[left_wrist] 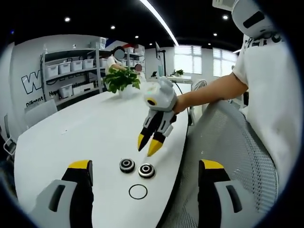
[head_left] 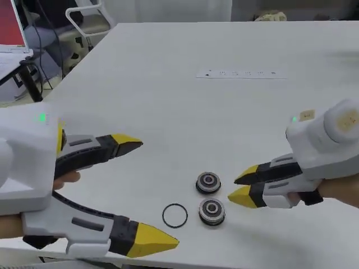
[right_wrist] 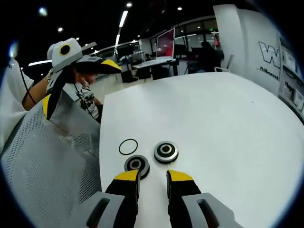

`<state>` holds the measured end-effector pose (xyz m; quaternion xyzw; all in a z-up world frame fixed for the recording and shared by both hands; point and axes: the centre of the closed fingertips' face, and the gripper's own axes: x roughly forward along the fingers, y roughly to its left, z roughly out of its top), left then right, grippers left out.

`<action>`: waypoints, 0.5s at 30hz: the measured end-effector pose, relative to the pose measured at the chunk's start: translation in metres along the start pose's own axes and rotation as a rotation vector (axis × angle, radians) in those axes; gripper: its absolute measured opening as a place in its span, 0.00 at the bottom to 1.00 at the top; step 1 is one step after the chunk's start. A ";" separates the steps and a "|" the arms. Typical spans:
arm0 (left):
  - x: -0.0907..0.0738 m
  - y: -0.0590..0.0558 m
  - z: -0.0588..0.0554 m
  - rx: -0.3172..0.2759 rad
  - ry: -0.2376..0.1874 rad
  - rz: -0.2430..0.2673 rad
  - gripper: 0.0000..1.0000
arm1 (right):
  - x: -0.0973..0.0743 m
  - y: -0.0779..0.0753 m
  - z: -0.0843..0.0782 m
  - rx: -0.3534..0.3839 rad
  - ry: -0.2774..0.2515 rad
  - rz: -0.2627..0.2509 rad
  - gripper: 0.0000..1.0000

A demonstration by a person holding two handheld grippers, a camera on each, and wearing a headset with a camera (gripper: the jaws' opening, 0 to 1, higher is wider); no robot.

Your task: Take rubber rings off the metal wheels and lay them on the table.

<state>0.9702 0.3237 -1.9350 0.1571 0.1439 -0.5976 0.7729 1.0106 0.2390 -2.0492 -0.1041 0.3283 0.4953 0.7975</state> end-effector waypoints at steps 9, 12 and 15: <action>0.030 0.001 0.008 0.074 0.017 -0.091 0.87 | 0.007 0.006 -0.016 0.015 0.057 0.041 0.20; 0.043 -0.001 0.012 0.096 0.022 -0.127 0.86 | 0.011 0.010 -0.019 0.008 0.071 0.052 0.20; 0.054 -0.001 0.017 0.135 0.013 -0.146 0.82 | 0.014 0.013 -0.023 0.005 0.084 0.069 0.19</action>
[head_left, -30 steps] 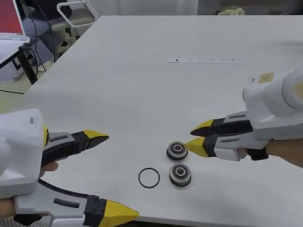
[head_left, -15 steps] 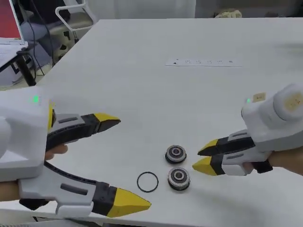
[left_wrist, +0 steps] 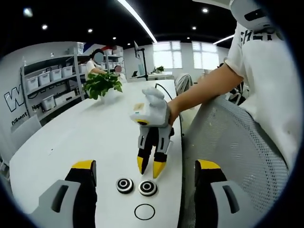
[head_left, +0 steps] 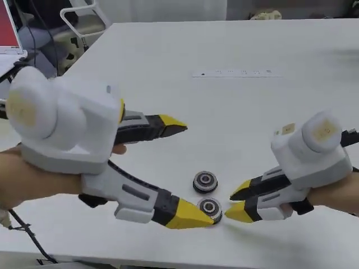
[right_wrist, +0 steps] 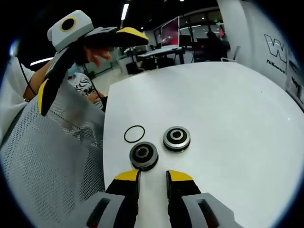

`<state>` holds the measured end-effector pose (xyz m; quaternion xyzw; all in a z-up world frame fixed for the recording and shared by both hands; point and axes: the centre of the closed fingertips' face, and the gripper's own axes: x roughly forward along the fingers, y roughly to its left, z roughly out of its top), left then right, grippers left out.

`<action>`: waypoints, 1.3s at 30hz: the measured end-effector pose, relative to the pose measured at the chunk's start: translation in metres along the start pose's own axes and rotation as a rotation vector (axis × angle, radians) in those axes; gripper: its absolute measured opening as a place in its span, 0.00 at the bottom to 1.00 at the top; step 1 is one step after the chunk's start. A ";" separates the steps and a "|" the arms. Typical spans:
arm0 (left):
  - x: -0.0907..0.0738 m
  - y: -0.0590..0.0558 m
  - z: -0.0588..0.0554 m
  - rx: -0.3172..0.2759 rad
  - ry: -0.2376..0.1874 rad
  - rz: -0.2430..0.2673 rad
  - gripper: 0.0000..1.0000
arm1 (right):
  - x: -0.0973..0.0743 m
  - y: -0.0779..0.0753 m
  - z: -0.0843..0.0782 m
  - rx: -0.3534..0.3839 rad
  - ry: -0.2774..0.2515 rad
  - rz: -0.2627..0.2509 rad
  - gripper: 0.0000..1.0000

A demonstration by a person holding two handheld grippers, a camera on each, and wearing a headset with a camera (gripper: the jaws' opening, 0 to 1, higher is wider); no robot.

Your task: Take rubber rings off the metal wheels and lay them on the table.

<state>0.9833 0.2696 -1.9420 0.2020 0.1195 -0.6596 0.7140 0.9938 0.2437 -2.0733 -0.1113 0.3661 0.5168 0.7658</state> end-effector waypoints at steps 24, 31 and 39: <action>0.049 0.011 -0.060 -0.029 0.066 0.022 0.47 | 0.010 0.011 -0.001 -0.037 0.009 0.031 0.18; 0.053 -0.004 -0.086 -0.018 0.121 -0.022 0.36 | 0.011 0.012 0.000 -0.047 0.009 0.033 0.18; 0.056 -0.005 -0.094 -0.071 0.131 -0.031 0.22 | 0.012 0.012 0.000 -0.063 0.014 0.033 0.17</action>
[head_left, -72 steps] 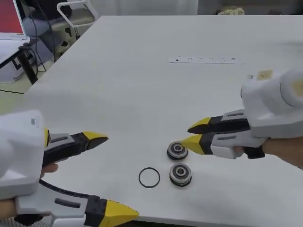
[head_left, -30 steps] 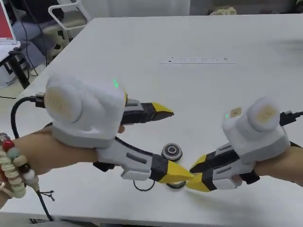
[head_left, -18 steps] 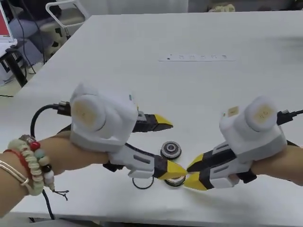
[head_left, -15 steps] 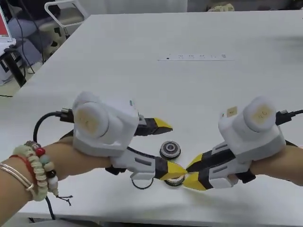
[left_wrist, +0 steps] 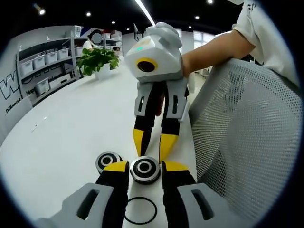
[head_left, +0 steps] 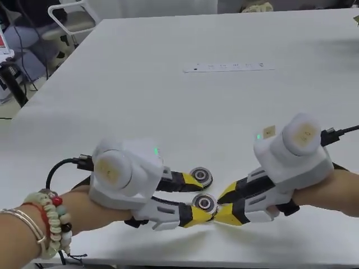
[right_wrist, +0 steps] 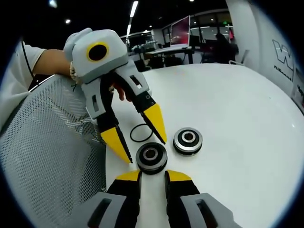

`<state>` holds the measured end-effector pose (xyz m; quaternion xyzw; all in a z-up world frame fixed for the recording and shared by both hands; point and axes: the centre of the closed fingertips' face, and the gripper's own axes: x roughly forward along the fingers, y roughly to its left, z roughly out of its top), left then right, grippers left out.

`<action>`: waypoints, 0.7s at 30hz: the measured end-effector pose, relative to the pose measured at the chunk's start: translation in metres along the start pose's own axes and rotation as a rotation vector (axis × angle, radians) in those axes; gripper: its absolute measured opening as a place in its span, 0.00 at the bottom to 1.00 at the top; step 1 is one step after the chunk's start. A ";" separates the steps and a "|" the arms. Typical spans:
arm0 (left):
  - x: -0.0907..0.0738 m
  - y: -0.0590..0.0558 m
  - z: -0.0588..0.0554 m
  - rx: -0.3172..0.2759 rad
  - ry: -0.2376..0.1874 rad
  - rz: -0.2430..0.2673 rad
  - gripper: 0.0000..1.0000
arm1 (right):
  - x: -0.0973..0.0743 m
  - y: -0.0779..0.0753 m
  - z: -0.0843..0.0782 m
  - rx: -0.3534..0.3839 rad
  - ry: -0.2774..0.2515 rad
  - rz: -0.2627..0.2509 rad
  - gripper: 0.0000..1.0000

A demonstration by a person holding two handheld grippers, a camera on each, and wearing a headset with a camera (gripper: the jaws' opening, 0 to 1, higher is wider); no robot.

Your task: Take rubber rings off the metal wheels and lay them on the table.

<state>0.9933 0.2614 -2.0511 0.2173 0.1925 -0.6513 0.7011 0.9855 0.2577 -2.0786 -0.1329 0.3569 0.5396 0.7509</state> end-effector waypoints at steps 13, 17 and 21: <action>0.005 0.000 -0.006 -0.033 0.007 -0.008 0.10 | 0.002 0.000 0.001 -0.023 0.000 -0.002 0.16; 0.005 0.003 -0.006 -0.040 -0.003 0.005 0.08 | 0.002 -0.001 0.002 -0.036 -0.007 -0.009 0.15; 0.004 0.003 -0.007 -0.028 -0.013 0.001 0.08 | 0.003 -0.001 0.002 -0.047 -0.006 -0.013 0.16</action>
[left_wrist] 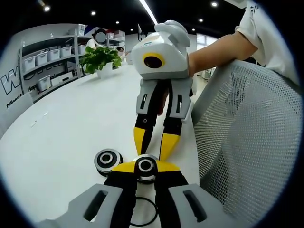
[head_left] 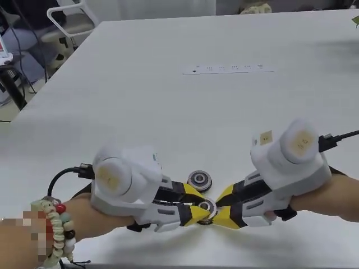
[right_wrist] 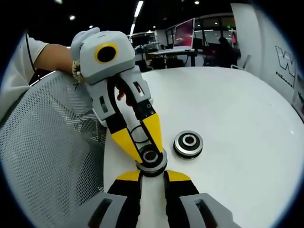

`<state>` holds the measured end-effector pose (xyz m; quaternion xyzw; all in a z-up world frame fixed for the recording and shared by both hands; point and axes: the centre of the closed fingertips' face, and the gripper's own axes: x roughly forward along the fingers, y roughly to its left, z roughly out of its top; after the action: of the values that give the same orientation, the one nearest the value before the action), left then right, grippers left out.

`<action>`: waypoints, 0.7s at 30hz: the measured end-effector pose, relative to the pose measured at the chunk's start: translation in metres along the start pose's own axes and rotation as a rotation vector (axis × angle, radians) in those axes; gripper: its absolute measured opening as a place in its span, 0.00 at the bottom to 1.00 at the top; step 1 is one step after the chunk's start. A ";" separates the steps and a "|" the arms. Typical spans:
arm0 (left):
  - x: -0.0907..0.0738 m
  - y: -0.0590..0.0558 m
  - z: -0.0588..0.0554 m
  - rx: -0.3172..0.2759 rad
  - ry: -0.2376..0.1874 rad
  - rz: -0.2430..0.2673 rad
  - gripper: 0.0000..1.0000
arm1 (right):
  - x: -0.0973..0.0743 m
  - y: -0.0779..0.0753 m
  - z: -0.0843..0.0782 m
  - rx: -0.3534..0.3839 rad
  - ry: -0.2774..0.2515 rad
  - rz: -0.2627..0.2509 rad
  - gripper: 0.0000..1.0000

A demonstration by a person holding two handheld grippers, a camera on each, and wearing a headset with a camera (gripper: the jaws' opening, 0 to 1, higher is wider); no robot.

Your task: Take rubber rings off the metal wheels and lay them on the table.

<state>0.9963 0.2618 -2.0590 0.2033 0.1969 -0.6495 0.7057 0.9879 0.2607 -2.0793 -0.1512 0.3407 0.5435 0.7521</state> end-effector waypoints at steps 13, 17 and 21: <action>0.001 -0.001 0.001 0.013 -0.007 -0.002 0.08 | -0.002 -0.002 -0.001 -0.105 0.036 -0.024 0.03; 0.001 -0.002 0.002 0.012 -0.010 -0.002 0.08 | -0.003 -0.003 -0.002 -0.109 0.039 -0.026 0.01; 0.001 -0.002 0.002 0.014 -0.011 -0.003 0.08 | -0.002 -0.006 -0.002 -0.094 0.042 -0.040 0.00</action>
<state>0.9946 0.2597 -2.0583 0.2042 0.1887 -0.6530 0.7045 0.9924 0.2554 -2.0801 -0.2046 0.3275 0.5406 0.7474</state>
